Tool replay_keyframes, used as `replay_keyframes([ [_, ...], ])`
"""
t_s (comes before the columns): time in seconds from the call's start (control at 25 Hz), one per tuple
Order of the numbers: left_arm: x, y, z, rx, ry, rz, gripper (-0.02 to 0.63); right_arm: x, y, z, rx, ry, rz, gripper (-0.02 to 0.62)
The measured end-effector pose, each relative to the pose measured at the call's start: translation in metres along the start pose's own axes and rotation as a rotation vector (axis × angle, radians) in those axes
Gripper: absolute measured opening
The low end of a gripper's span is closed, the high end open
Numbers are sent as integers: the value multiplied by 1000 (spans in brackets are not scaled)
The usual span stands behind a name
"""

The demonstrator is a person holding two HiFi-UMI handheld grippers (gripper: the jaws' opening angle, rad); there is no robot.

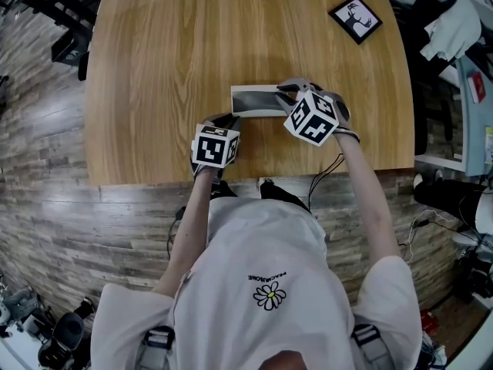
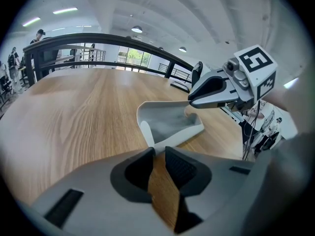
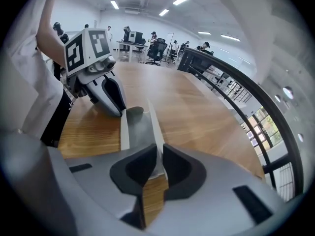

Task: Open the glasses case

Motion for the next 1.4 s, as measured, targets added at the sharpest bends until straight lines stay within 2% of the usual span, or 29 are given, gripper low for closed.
replay_keyframes([
  [0.16,0,0,-1,-4,6,3,102,1,0,-3,-5,97,-15,54],
  [0.24,1,1,-2,-24,7,20,107,3,-3,-7,8,171,-41,83],
  [0.28,1,1,-3,-38,2,29,132,5,-6,-9,10,193,-58,107],
  [0.36,4,-3,-4,-62,-29,32,163,10,-15,-15,-5,220,-93,114],
  [0.44,15,-12,-1,-64,-66,-4,173,16,-26,-23,-34,244,-137,124],
  [0.52,35,-26,4,-45,-65,-67,172,26,-42,-35,-81,280,-203,135],
  [0.6,60,-42,8,-16,-29,-140,170,37,-62,-48,-145,324,-292,135],
  [0.76,123,-82,2,3,47,-330,169,67,-115,-69,-280,437,-524,100],
  [0.92,181,-131,-25,19,153,-553,150,91,-174,-75,-413,544,-762,37],
  [1.08,219,-177,-57,12,227,-765,136,105,-226,-70,-574,607,-932,9],
  [1.16,229,-193,-68,25,261,-845,98,111,-242,-64,-637,604,-987,8],
  [1.24,235,-204,-77,63,308,-902,32,114,-252,-59,-692,599,-1003,8],
  [1.4,239,-216,-86,127,347,-969,17,111,-256,-49,-779,608,-968,6],
])
Point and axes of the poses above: the fingertips, and each gripper's own axes: y forward along the fingers, z to its left, x out of its top, the point moved 2 cm from there along -y, backward along the fingers
